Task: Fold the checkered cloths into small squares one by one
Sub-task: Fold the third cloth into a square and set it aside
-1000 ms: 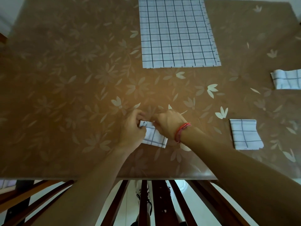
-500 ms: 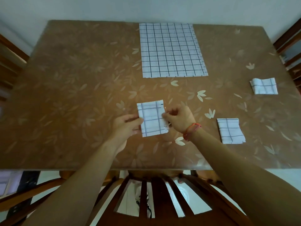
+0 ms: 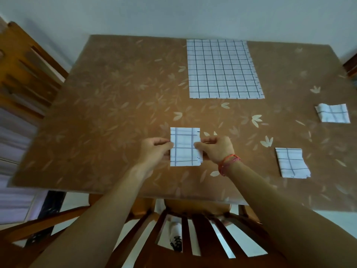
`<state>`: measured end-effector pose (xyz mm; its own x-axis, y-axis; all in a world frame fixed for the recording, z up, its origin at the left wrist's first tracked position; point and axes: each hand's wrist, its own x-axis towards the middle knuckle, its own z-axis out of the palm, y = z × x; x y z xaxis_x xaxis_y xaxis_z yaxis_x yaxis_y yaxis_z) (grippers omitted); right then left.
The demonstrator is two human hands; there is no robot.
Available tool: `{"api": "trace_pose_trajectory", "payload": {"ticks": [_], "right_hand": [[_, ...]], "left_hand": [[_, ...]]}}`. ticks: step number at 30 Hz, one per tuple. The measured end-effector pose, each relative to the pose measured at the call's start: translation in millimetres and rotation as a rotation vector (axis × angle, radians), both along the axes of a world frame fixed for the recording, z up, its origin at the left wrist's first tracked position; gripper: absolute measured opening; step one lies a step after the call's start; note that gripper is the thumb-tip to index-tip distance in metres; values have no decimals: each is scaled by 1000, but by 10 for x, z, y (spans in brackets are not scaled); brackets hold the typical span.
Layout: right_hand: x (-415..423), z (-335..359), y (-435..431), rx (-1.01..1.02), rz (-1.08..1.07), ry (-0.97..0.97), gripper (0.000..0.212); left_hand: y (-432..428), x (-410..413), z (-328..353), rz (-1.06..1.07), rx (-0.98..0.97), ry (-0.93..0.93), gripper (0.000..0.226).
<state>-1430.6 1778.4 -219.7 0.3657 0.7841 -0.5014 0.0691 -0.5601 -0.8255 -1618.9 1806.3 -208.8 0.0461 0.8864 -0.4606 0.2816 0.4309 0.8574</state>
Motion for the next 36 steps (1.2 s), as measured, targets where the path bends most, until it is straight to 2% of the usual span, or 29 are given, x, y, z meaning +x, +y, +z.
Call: {"api": "trace_pose_trajectory", "payload": {"ticks": [6,16,25,36], "right_hand": [[-128,-392,208,-99,14,-81,19],[-279,-858,474,-193,22,-114,17],[-305,-1053,573,-195,47,-238,17],[-303,-1031,562,-156,87,-319,21]], "left_hand": [[172,-99,-355,30,-23,107,10],[481,-136,-952,15,-51,183,12],[597,-147,-1208,-49,45,340,24],[631,-129,-1217,-79,134,407,11]]}}
